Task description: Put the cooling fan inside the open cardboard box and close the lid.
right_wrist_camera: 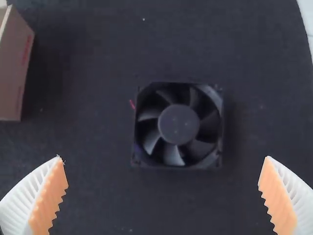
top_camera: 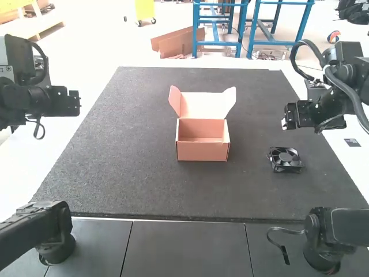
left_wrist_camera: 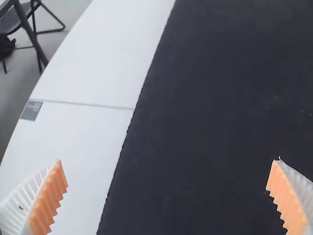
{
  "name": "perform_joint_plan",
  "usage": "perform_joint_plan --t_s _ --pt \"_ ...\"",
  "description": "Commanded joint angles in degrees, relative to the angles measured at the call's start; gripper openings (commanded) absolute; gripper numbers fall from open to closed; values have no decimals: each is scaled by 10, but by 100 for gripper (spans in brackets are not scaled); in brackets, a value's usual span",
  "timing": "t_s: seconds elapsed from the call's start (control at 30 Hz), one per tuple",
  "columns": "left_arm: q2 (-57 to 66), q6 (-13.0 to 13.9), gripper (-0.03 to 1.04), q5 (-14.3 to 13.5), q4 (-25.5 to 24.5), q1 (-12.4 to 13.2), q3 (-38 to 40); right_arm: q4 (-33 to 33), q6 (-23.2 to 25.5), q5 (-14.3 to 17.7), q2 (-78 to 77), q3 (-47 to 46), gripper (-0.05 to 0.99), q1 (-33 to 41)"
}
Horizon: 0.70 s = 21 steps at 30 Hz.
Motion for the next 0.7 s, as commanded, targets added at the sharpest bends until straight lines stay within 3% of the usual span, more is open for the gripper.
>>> perform_joint_plan --t_s 0.0,0.13,0.27,0.37,0.5,0.67 --pt "19 -2 97 -2 7 -7 6 -11 -24 -9 35 43 90 -43" --pt "31 -3 97 2 16 -19 8 -25 -31 -17 76 67 90 -113" --pt "37 -3 97 4 25 -39 7 -39 -77 -34 99 74 90 -166" --pt "45 -3 97 6 29 -58 8 -44 -97 -35 119 72 90 -176" --pt "57 -4 97 6 37 -81 16 -54 -108 -61 141 68 90 -178" --pt "91 -6 97 6 41 -88 32 -27 -115 -74 192 57 90 -176"
